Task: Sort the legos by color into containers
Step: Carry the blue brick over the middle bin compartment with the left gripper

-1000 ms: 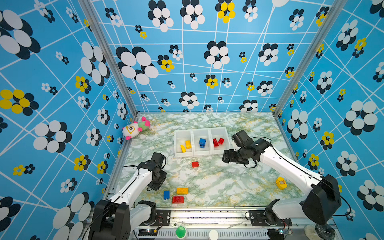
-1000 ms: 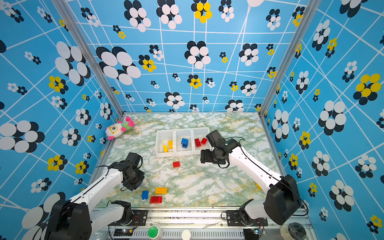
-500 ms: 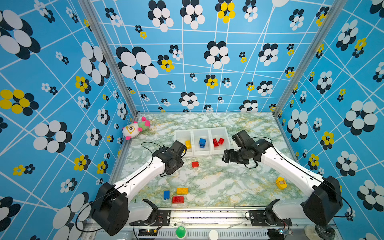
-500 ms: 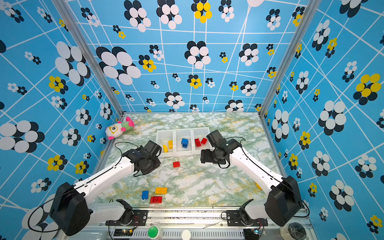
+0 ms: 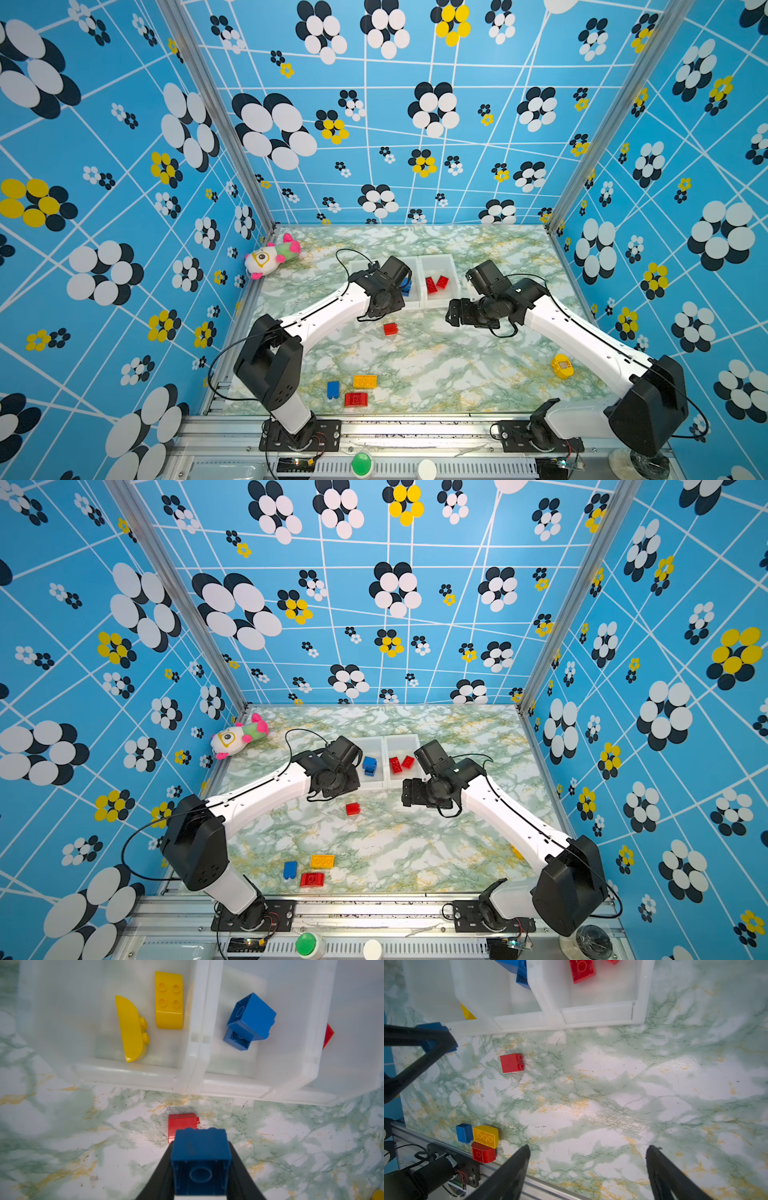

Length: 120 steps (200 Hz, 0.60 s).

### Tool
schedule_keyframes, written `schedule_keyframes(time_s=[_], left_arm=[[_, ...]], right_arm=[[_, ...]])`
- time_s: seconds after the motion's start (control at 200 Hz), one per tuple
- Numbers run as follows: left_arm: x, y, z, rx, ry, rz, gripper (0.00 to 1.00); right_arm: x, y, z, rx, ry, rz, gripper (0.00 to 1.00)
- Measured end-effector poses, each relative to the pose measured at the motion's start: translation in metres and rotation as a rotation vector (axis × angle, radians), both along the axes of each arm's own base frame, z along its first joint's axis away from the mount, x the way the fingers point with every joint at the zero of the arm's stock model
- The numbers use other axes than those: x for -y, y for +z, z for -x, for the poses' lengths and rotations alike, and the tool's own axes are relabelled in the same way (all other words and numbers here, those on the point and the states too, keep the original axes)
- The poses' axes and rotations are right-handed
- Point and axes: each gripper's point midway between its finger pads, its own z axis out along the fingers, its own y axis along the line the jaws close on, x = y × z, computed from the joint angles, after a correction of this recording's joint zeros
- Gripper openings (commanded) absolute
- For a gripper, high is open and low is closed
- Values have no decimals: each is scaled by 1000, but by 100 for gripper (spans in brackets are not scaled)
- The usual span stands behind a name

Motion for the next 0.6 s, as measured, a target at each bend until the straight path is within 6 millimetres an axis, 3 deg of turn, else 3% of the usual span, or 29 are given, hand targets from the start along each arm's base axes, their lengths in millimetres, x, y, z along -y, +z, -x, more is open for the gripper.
schedule_keyframes(time_s=[0.235,0.435,0.49,0.6], left_arm=[[34,-6,-27,4,-112,1,8],[47,-14,-41,5,-155,-10,12],[48,-16,-44,3,-160,-13,21],[48,-18,-51,8,-171,-22,48]], right_arm=[[1,0,0,-1,-1,4,90],[1,-1,1,-4,-1,6,90],[1,-1,1,-4,-1,6,90],[1,-1,1,-4,-2,7,90]])
